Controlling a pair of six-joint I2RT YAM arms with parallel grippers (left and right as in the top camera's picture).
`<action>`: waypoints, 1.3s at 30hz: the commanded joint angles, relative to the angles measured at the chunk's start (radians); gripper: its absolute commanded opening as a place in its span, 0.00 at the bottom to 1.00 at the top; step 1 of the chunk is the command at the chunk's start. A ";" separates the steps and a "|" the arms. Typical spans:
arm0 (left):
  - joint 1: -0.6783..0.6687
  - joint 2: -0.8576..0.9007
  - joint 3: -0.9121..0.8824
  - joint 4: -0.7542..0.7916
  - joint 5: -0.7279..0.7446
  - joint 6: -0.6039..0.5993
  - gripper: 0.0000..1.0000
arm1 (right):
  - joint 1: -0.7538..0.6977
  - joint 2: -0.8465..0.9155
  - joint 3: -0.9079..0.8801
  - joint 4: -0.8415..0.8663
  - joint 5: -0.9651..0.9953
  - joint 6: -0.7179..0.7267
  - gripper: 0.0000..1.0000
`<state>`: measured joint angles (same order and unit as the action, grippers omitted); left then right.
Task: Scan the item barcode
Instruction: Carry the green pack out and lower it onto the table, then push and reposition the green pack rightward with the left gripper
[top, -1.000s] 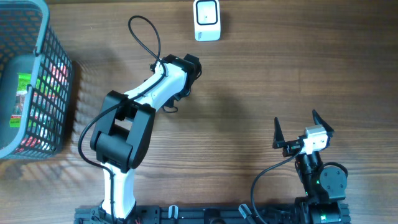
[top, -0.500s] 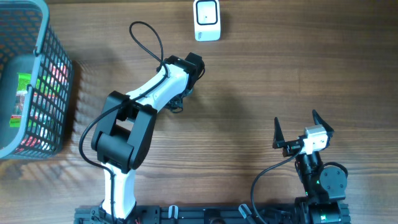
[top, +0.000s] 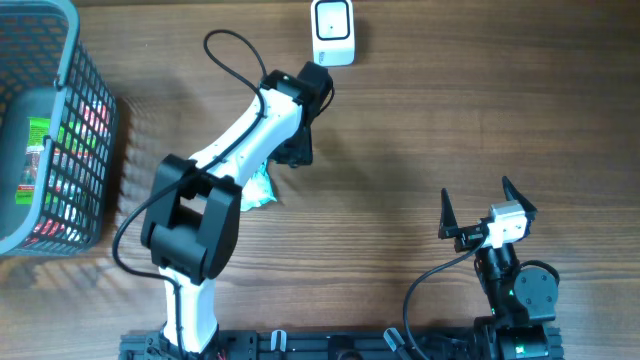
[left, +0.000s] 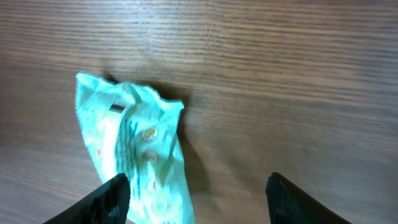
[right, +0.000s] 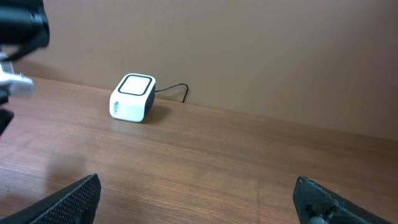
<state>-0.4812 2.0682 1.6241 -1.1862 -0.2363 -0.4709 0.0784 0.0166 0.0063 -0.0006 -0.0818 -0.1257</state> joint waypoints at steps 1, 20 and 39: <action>0.037 -0.080 0.079 -0.081 0.038 -0.006 0.24 | -0.003 -0.003 -0.001 0.003 0.010 -0.005 1.00; 0.203 -0.105 -0.349 0.169 0.288 -0.005 0.04 | -0.003 -0.003 -0.001 0.003 0.010 -0.005 1.00; 0.264 -0.327 -0.257 0.158 0.291 0.062 1.00 | -0.003 -0.003 -0.001 0.003 0.010 -0.005 1.00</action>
<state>-0.2596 1.7710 1.3594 -0.9840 0.0658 -0.4244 0.0784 0.0166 0.0063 -0.0006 -0.0818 -0.1257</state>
